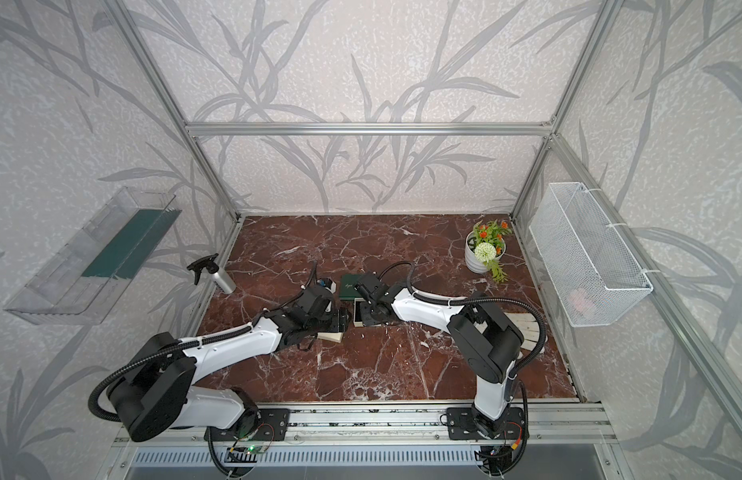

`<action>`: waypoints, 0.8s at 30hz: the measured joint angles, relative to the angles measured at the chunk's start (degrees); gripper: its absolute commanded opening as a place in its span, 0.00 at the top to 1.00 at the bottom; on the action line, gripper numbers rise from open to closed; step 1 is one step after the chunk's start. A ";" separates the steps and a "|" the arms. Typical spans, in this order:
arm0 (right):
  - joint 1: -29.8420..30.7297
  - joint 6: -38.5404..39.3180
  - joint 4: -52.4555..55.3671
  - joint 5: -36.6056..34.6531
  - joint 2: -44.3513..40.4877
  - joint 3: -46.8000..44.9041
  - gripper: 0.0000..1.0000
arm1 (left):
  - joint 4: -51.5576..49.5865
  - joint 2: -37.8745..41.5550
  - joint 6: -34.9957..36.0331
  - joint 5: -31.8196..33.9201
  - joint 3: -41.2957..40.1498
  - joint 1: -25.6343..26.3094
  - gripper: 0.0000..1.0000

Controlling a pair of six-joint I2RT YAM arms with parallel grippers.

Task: Take the rings out of the lift-off lid box
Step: Take out the ring from the jewelry box.

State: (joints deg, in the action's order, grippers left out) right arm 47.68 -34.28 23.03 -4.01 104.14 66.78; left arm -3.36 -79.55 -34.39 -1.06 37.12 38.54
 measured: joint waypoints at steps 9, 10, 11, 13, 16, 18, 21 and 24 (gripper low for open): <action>-0.02 -0.81 -0.07 0.79 -2.23 -1.68 1.00 | 1.18 -3.96 -1.40 -0.81 1.92 0.00 0.26; -0.02 -0.92 -0.07 1.01 -2.56 -1.90 1.00 | 1.29 -4.26 -1.53 -0.85 2.19 0.00 0.26; -0.02 -1.05 -0.17 1.07 -2.89 -2.19 1.00 | 1.53 -4.55 -1.66 -0.87 2.36 0.00 0.26; -0.02 -1.18 -0.26 1.33 -3.52 -2.80 1.00 | 1.66 -5.18 -1.86 -1.03 2.82 0.00 0.26; -0.02 -1.33 -0.48 1.53 -4.11 -3.48 1.00 | 2.03 -6.03 -2.27 -1.51 3.52 0.00 0.26; -0.02 -2.01 -0.72 1.62 -4.15 -3.76 1.00 | 2.14 -6.64 -2.40 -1.79 4.09 0.02 0.26; -0.11 -2.71 -1.01 1.86 -4.20 -4.44 1.00 | 2.36 -7.41 -2.58 -1.97 4.70 0.04 0.27; -0.24 -3.45 -1.60 2.19 -5.03 -5.60 1.00 | 2.56 -7.61 -2.62 -1.99 4.81 0.31 0.29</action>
State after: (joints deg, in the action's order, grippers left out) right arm 47.44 -37.74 21.43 -1.83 99.11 61.19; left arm -0.80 -87.15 -37.01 -3.05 41.93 38.85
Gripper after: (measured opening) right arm 0.049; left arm 0.722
